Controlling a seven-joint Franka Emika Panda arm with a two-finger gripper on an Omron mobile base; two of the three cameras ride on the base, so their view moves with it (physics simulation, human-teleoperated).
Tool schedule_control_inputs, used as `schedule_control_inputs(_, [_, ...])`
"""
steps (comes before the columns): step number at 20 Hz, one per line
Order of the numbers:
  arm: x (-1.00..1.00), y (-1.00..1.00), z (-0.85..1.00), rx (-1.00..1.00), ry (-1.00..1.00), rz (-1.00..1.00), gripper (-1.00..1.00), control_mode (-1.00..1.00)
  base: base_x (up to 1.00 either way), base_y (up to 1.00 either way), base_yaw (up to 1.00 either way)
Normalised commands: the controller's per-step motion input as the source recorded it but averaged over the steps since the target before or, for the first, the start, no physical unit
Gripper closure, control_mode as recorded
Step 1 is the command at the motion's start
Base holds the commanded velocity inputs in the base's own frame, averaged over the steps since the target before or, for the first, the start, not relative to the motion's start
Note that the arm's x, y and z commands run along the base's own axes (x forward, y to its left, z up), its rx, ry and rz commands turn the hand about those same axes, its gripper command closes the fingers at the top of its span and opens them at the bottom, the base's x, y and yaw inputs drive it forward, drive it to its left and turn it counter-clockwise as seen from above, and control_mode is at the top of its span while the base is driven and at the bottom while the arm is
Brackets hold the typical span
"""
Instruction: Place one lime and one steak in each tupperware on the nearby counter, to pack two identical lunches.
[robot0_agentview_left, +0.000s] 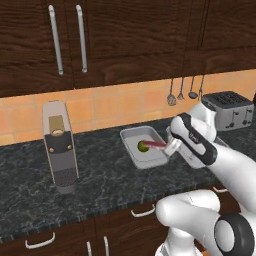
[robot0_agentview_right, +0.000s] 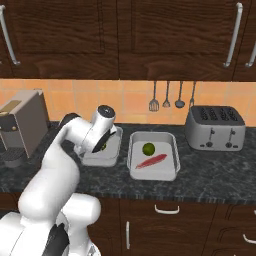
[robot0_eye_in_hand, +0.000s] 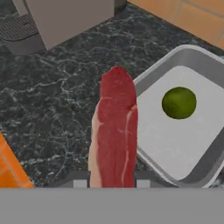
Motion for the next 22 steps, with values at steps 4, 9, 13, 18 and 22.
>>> schedule_control_inputs(4, [0.49, 0.00, -0.63, -0.06, -0.01, 0.01, 1.00, -1.00, 0.00, 0.00, 0.00])
schedule_control_inputs(9, [0.47, 0.00, -0.25, -0.01, 0.00, 0.00, 1.00, -1.00, 0.00, 0.00, 0.00])
schedule_control_inputs(13, [0.56, 0.02, -0.29, 0.00, 0.00, 0.00, 1.00, -1.00, 0.00, 0.00, 0.00])
schedule_control_inputs(18, [0.48, 0.01, -0.42, -0.02, 0.00, 0.01, 1.00, -1.00, 0.00, 0.00, 0.00])
schedule_control_inputs(22, [0.48, 0.00, -0.40, -0.01, 0.00, 0.04, 1.00, -1.00, 0.00, 0.00, 0.00])
